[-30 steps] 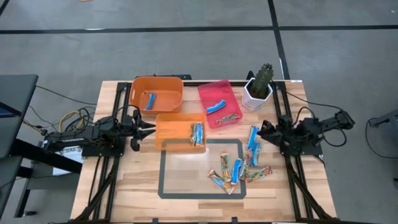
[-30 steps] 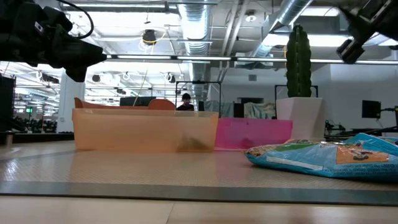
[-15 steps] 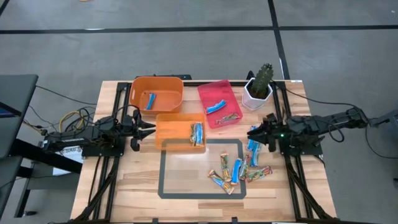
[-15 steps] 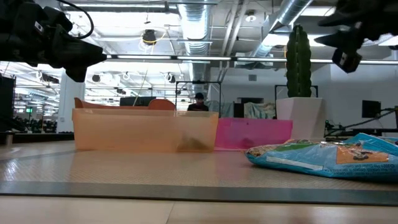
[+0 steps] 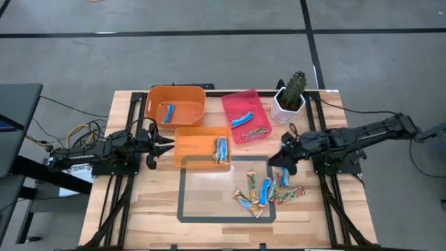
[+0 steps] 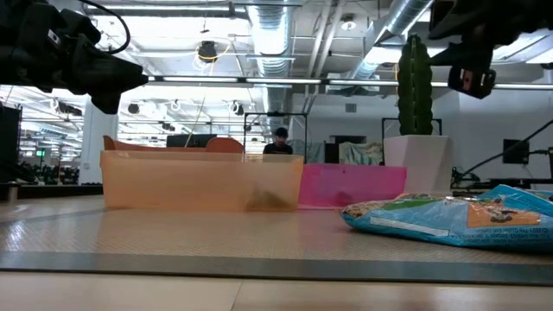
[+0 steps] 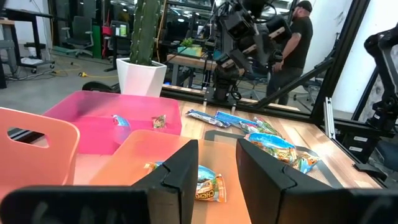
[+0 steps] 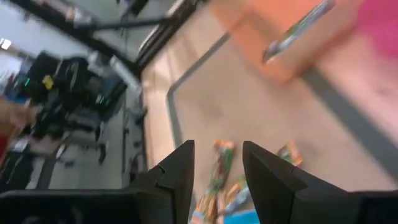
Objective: Pick and place Granola Bars by type
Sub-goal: Put the red granola bar into the red bin
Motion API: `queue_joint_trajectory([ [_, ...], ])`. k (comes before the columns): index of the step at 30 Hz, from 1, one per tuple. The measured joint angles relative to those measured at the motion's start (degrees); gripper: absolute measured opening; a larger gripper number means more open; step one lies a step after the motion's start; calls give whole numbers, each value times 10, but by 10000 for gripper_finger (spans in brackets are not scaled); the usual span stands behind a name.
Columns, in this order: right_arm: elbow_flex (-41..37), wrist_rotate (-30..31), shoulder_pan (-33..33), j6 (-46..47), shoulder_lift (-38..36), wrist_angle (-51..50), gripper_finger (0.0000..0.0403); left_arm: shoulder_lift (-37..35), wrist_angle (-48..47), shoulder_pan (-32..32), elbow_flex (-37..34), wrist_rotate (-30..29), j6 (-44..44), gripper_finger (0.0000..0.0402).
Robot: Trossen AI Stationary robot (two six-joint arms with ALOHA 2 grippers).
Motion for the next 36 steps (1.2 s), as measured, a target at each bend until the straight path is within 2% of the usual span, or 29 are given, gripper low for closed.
queue_joint_trajectory([
  [5, 3, -22, 14, 1, 40, -3, 128, 0, 0, 0, 0, 0, 0, 100],
  [11, 3, -21, -5, 101, 89, -43, 128, 0, 0, 0, 0, 0, 0, 100],
  [15, 3, -21, -2, 106, 111, -65, 128, 0, 0, 0, 0, 0, 0, 100],
  [19, 16, -21, 37, 8, 114, -73, 128, 0, 0, 0, 0, 0, 0, 100],
  [26, 64, -20, 94, -300, 113, -154, 128, 0, 0, 0, 0, 0, 0, 100],
  [29, 71, -20, 113, -403, 113, -203, 128, 0, 0, 0, 0, 0, 0, 100],
  [32, 71, -20, 130, -429, 113, -226, 128, 0, 0, 0, 0, 0, 0, 100],
  [36, 71, -20, 154, -389, 124, -240, 128, 0, 0, 0, 0, -1, 0, 100],
])
